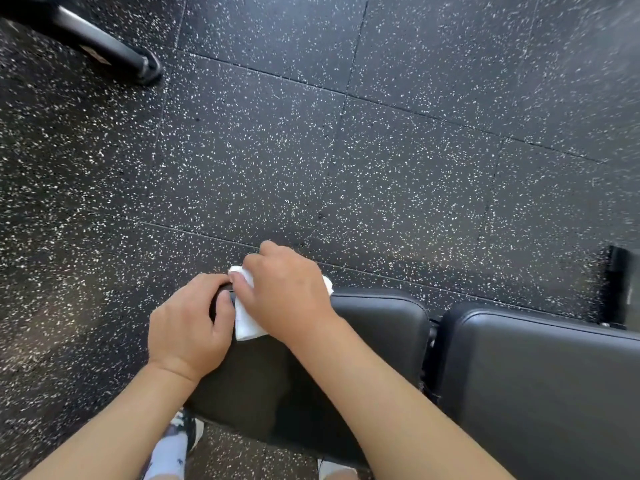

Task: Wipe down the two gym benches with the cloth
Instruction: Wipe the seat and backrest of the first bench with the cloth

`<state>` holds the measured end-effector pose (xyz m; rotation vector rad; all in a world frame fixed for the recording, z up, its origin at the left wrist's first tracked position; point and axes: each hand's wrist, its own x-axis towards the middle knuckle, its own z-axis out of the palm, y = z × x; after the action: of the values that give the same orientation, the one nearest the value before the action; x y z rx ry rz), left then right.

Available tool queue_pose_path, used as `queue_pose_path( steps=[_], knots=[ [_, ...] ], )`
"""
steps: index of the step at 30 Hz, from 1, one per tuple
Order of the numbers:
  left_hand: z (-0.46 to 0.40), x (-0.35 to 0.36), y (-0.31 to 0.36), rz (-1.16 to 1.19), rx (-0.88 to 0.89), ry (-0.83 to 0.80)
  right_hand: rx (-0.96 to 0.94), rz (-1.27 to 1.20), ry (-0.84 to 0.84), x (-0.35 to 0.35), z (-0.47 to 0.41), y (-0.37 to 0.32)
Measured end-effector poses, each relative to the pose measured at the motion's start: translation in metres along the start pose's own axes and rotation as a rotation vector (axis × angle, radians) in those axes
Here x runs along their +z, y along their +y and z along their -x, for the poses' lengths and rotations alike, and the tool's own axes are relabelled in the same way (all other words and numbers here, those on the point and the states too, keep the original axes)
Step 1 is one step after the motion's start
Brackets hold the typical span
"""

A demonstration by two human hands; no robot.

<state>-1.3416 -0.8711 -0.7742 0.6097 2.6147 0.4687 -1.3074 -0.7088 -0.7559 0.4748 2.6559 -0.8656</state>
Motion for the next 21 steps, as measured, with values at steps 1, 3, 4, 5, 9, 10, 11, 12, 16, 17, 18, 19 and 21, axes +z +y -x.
queue_pose_path(
  steps=[1,3,4,5,9,10,11,12,16,17,18,19,21],
  knots=[
    [0.001,0.0,0.0,-0.004,0.003,-0.001,-0.005,0.002,0.026,-0.006,0.009,0.012],
    [0.002,-0.003,0.001,-0.01,0.006,0.006,0.027,0.064,0.04,-0.022,0.029,0.05],
    [0.001,-0.003,0.002,-0.003,0.003,0.009,0.07,0.107,0.04,-0.031,0.039,0.072],
    [0.001,-0.004,0.002,0.006,0.0,0.009,0.124,0.134,0.045,-0.041,0.049,0.092],
    [0.002,-0.002,0.001,0.024,0.003,0.028,0.25,0.13,0.074,-0.054,0.068,0.116],
    [0.002,-0.002,0.001,0.033,0.002,0.035,0.258,0.174,0.083,-0.05,0.066,0.109],
    [0.002,-0.002,0.001,0.042,0.0,0.041,0.253,0.202,0.101,-0.044,0.062,0.097],
    [0.003,-0.002,0.0,0.049,-0.002,0.044,0.23,0.204,0.126,-0.036,0.055,0.082],
    [0.004,-0.002,-0.004,0.052,-0.016,0.026,0.089,0.15,0.147,0.011,0.008,0.003],
    [0.004,-0.001,-0.005,0.055,-0.03,0.03,0.072,0.132,0.105,0.018,-0.004,-0.013],
    [0.005,-0.001,-0.007,0.059,-0.054,0.038,0.069,0.112,0.051,0.021,-0.014,-0.023],
    [0.005,0.0,-0.007,0.063,-0.085,0.041,0.082,0.087,0.008,0.022,-0.021,-0.029],
    [0.008,0.001,-0.006,0.085,-0.148,0.038,0.102,0.043,-0.035,0.018,-0.022,-0.028]
  ],
)
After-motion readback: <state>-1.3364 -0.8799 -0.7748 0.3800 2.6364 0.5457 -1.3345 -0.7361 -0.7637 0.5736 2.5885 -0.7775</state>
